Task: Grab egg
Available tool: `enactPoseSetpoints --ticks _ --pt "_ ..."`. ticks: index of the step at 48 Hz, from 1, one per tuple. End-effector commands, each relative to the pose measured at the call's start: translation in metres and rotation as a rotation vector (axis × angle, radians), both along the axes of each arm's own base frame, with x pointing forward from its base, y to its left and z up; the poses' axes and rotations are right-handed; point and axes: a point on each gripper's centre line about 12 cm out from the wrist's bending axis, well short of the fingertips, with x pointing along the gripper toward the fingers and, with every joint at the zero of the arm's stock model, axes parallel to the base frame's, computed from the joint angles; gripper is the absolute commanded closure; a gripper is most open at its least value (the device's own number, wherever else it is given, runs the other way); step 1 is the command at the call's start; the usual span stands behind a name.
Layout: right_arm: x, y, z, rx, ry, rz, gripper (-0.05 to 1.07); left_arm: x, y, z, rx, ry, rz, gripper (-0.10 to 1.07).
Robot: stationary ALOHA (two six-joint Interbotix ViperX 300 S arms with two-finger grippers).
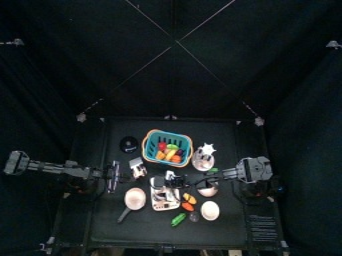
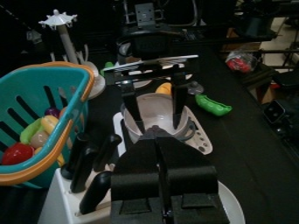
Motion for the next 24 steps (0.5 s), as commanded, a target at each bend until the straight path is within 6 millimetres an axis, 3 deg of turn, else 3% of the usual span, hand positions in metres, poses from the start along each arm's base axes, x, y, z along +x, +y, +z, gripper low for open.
enactPoseSetpoints --ticks 1,13,24 --pt "0.005 -0.003 0.018 0.005 -0.047 -0.009 0.08 0.002 0.000 0.005 -0.004 -0.018 -0.001 0.99" --pt "0.005 -0.005 0.017 -0.003 -0.045 -0.008 0.01 0.002 0.000 0.004 -0.003 -0.015 0.000 0.99" --pt "0.005 -0.005 0.000 -0.018 0.007 0.002 0.01 0.002 0.000 0.004 -0.003 -0.015 -0.002 0.99"
